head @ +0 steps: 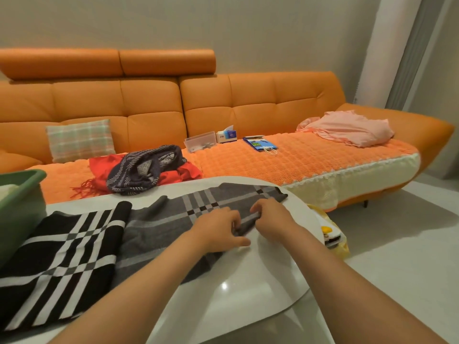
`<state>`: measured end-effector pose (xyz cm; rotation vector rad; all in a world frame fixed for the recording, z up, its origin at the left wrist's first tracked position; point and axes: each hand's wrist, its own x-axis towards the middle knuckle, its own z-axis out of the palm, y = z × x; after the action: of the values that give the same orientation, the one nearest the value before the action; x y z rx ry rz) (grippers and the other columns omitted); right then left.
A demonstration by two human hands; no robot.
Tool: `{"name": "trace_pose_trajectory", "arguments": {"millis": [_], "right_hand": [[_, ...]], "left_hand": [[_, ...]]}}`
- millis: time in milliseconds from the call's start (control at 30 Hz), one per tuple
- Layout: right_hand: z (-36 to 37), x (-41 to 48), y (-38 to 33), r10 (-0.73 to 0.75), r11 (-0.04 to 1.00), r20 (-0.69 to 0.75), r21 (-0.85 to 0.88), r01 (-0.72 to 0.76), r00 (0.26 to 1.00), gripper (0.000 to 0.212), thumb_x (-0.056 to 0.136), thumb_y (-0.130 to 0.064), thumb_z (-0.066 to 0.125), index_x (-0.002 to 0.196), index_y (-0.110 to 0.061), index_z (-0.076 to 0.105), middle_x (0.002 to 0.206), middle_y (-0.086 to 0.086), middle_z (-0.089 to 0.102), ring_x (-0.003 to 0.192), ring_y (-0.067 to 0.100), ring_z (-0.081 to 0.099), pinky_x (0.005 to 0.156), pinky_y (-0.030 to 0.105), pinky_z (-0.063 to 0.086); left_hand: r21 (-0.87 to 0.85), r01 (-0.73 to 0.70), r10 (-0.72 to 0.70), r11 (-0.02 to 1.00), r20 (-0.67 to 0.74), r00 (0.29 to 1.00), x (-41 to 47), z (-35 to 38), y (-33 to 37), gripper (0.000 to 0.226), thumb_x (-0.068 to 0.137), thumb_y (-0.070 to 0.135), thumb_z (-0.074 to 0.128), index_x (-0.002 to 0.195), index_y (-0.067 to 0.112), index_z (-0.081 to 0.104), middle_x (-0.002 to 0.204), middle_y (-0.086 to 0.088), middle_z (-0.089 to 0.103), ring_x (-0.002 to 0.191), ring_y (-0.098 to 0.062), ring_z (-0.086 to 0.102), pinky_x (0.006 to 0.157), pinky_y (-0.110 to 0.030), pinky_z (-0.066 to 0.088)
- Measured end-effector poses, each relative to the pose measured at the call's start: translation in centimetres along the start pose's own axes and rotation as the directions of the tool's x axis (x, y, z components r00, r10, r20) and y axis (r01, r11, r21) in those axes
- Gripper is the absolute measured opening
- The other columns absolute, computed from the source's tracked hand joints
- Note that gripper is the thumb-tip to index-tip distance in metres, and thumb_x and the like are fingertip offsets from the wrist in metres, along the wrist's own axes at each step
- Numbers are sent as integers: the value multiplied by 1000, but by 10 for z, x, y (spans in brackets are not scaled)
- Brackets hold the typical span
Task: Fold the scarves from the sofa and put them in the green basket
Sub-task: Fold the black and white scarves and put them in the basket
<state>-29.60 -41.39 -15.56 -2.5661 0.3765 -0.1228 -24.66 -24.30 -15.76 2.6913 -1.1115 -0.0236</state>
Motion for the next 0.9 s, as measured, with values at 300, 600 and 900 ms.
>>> {"name": "trace_pose_trajectory", "arguments": {"millis": [300, 600, 900], "right_hand": [[12, 8, 22, -48, 999, -144, 7, 49, 988, 37, 89, 0, 55, 120, -20, 49, 128, 5, 41, 98, 27, 53, 79, 33, 42], [30, 31, 17, -206, 892, -98, -428, 146, 974, 38, 104, -31, 42, 140, -37, 54, 133, -2, 53, 120, 25, 48, 96, 36, 35], [22, 27, 1, -163, 728, -75, -682, 69, 984, 26, 96, -6, 49, 115, -14, 65, 112, 7, 59, 107, 27, 52, 85, 34, 38]], "left_hand": [[-476, 372, -515, 797, -212, 831, 7, -17, -35, 8, 97, 17, 54, 96, 18, 62, 98, -4, 69, 83, -21, 66, 69, -31, 52], [-53, 163, -170, 985, -182, 969, -2, 1, -50, 26, 89, 38, 59, 114, 32, 64, 112, 10, 56, 107, -14, 51, 85, -35, 48], [-289, 217, -277, 933, -187, 943, -4, 2, -51, 41, 84, 26, 66, 123, 34, 54, 93, 17, 65, 95, -10, 60, 78, -32, 48]]}}
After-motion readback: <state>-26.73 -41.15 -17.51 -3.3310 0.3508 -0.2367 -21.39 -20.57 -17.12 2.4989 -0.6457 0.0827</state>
